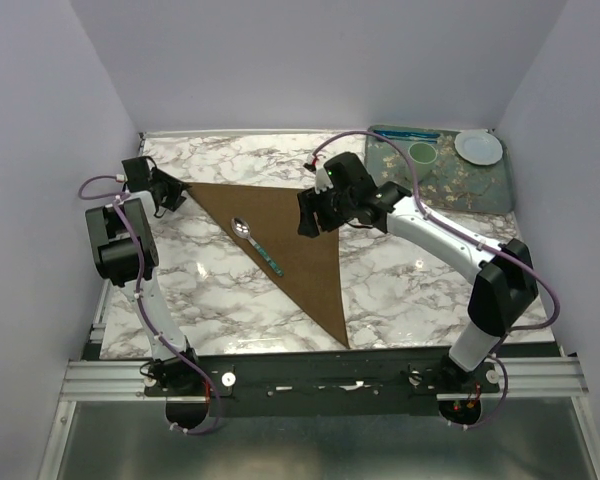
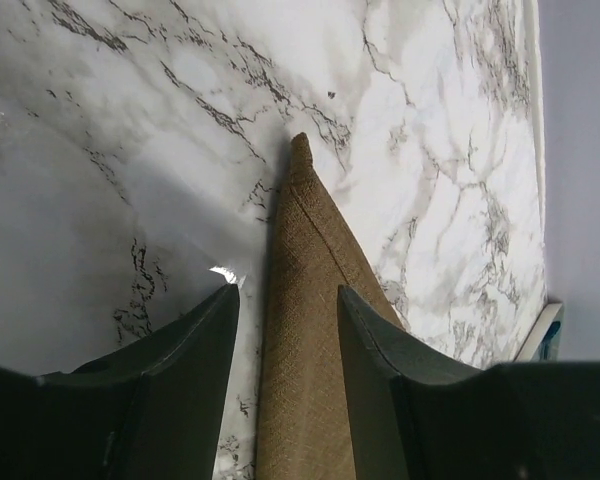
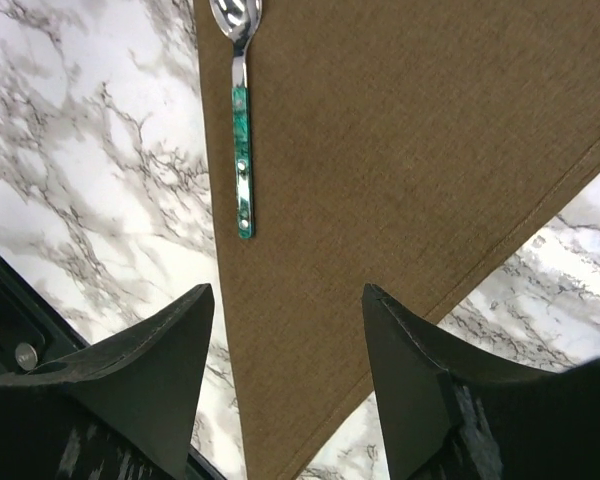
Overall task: Fold the napkin, place the utensils inside, and roll it up
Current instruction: Fold the napkin
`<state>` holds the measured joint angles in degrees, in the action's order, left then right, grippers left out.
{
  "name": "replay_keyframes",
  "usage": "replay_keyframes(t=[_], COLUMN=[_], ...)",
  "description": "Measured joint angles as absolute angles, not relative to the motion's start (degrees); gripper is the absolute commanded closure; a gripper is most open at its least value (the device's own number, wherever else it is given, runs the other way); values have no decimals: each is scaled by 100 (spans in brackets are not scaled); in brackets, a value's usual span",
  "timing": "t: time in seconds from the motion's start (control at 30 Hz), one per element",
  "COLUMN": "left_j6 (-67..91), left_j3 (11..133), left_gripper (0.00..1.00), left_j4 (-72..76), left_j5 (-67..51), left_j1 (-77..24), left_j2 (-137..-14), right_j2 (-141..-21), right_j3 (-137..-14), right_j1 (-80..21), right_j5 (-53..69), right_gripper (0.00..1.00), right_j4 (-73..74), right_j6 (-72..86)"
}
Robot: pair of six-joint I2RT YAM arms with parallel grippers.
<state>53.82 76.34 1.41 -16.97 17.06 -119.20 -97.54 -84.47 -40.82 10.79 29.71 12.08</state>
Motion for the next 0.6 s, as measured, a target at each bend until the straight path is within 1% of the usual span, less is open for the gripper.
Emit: replay_keyframes(t=[0.13, 0.17, 0.33, 0.43, 0.53, 0.57, 0.6], left_j6=[5408, 5408, 5365, 5341, 5290, 5251, 5203], left_j3=[7765, 7817, 8029, 8147, 8291, 8318, 8326], left_gripper=[51, 54, 60, 65, 73, 82, 88], left_j4=[141, 115, 86, 86, 56, 54, 51], left_j5=[-1704, -1704, -1704, -1708, -1708, -1704, -1702], left_j1=[1712, 1712, 1712, 1715, 1712, 1712, 1712], left_j2=[-12029, -12070, -12239, -12344, -12440, -12460, -12466], right_j2=[-9721, -9703, -9566, -9502, -9498, -9498, -9498], right_j3=[-8250, -8232, -8178, -8141, -8128, -8119, -8110], right_j1=[-4086, -4086, -4064, -4047, -4042, -4042, -4042], right_j5=[1079, 1079, 1074, 1074, 1074, 1074, 1074], right_gripper=[30, 30, 30, 30, 30, 30, 30], right_j4=[2912, 2880, 2731, 2663, 2650, 2646, 2648], right_j6=[1192, 1194, 1192, 1194, 1194, 1194, 1197])
